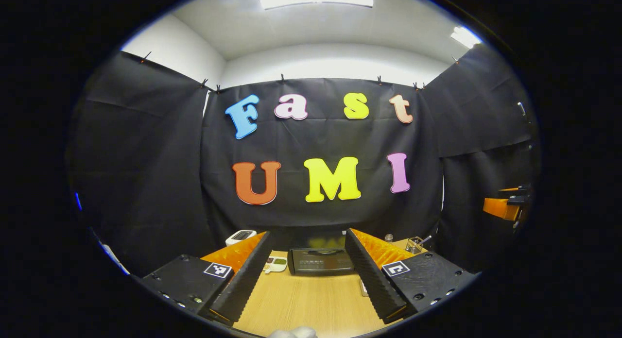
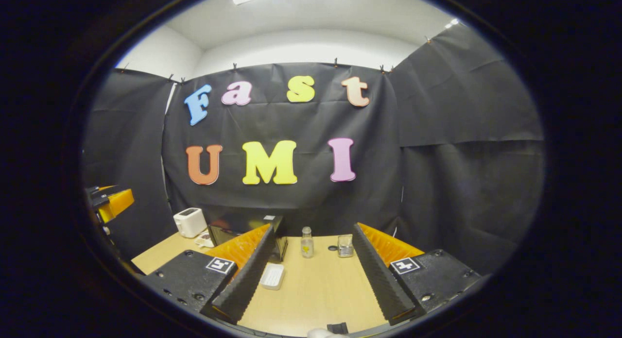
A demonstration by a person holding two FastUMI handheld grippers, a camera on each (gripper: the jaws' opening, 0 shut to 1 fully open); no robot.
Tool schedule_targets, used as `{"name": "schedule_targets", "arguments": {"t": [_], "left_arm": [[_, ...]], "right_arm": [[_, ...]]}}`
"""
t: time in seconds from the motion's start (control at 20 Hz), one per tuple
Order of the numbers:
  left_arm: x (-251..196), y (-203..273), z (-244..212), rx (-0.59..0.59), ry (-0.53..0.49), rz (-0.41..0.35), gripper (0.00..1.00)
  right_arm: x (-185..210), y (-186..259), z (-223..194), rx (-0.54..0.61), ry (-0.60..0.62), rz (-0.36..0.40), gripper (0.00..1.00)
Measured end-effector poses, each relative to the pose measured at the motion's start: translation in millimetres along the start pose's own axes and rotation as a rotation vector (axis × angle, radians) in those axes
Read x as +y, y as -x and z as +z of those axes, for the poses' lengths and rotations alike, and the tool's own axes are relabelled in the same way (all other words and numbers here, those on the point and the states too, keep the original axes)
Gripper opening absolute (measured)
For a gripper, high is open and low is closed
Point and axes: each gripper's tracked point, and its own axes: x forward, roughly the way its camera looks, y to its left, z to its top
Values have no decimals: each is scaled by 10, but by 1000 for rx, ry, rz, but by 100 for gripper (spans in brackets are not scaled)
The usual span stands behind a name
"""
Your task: Open the electric oven with the left hand, put the food in, and close the electric oven.
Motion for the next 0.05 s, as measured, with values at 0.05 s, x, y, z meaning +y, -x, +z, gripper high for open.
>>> {"name": "schedule_targets", "arguments": {"t": [0.05], "left_arm": [[-8,-8,-14,0,4,-10,96]], "right_arm": [[21,7,12,-6,4,-5,100]]}}
